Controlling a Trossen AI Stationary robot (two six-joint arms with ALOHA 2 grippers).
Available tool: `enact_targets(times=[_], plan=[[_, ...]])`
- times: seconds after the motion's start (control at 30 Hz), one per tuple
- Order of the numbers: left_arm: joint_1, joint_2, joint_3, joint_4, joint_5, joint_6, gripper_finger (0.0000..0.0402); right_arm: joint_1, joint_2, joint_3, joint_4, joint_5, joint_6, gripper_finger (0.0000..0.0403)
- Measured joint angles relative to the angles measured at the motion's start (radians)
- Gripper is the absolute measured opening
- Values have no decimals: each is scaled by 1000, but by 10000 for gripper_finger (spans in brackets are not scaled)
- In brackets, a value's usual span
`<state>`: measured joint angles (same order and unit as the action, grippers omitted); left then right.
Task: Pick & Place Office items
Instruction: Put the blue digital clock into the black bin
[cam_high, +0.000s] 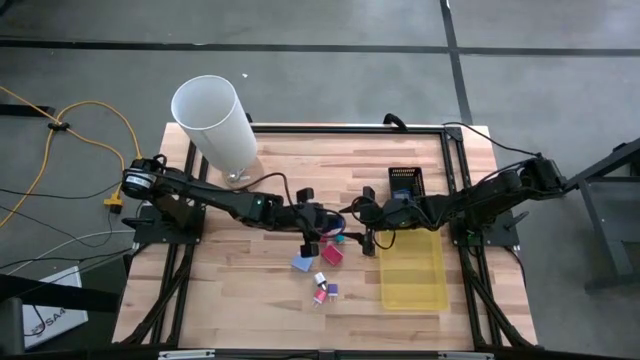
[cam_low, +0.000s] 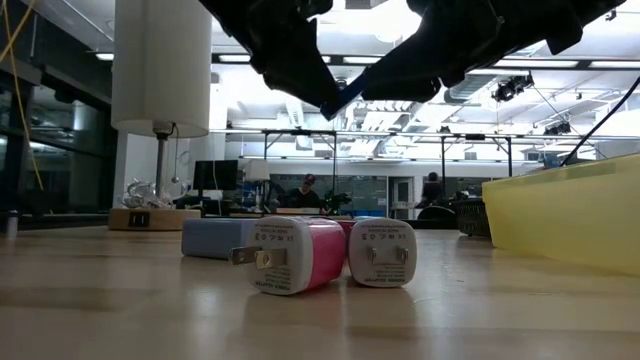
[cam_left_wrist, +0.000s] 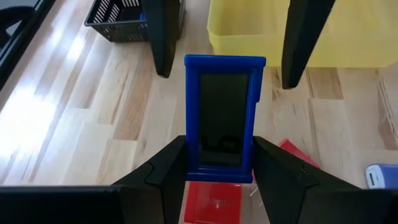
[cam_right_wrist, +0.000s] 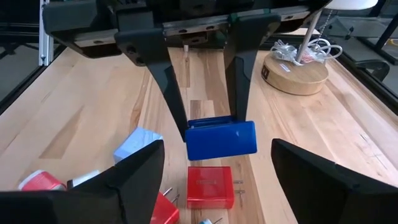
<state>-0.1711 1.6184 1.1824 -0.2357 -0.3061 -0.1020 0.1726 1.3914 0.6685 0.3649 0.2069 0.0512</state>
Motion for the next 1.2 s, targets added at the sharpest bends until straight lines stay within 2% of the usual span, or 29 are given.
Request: enact_targets(times=[0.37, 0.67, 1.2], plan=[[0, 0, 0, 30, 1, 24, 156, 0, 0, 0, 25, -4, -29, 284], [0, 0, 0, 52, 42, 27, 156, 0, 0, 0, 44, -5, -29, 281], [0, 0, 0, 51, 45, 27, 156, 0, 0, 0, 43, -53, -27, 181]])
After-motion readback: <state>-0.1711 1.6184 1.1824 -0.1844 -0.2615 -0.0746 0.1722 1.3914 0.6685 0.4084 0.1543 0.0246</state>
